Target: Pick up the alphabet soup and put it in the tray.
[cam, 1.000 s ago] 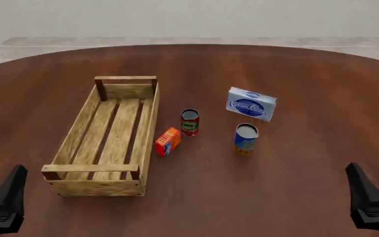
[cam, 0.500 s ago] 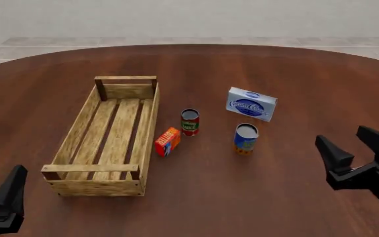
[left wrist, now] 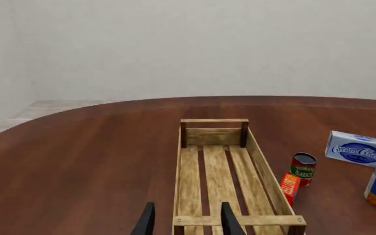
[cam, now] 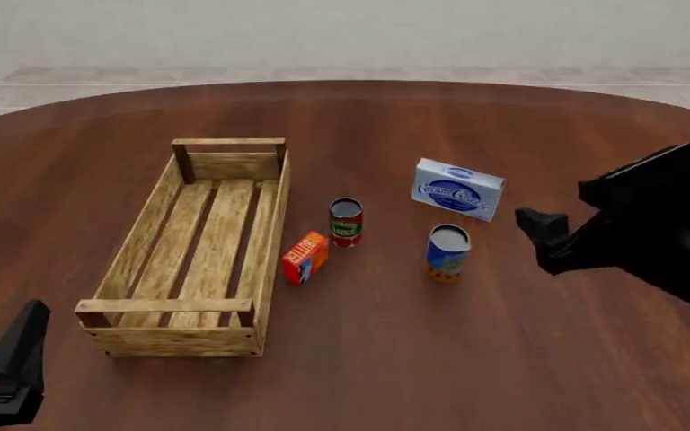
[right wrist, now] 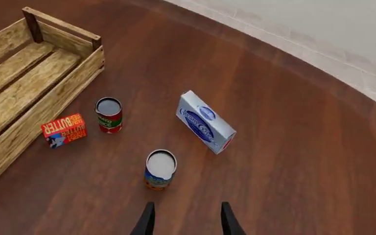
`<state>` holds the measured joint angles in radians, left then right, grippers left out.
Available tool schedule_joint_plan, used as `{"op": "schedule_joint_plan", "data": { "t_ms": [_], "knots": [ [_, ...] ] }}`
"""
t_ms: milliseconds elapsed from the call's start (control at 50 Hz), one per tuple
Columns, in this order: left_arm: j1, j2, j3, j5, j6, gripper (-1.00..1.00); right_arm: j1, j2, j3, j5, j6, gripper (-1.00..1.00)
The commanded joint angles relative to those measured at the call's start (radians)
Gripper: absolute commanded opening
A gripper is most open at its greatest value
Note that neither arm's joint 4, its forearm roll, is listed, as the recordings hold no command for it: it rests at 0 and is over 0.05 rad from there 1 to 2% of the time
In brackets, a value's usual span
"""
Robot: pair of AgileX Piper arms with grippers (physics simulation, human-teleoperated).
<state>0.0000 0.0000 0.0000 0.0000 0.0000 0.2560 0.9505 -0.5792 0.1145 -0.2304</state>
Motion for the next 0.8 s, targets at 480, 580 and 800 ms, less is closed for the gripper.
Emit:
{"op": "schedule_joint_plan", "data": {
  "t_ms": [480,580,800],
  "knots": [
    [0.000,0.000,0.000,0.000,0.000,1.00,0.077,0.439,-0.344,0.180,0.016,1.00],
    [0.000,0.000,0.000,0.000,0.000,1.00,0.087,0.492,-0.363,0.175,0.026,1.00],
    [0.000,0.000,0.000,0.000,0.000,1.00,0.098,0.570,-0.403,0.172,0.028,1.00]
  ]
}}
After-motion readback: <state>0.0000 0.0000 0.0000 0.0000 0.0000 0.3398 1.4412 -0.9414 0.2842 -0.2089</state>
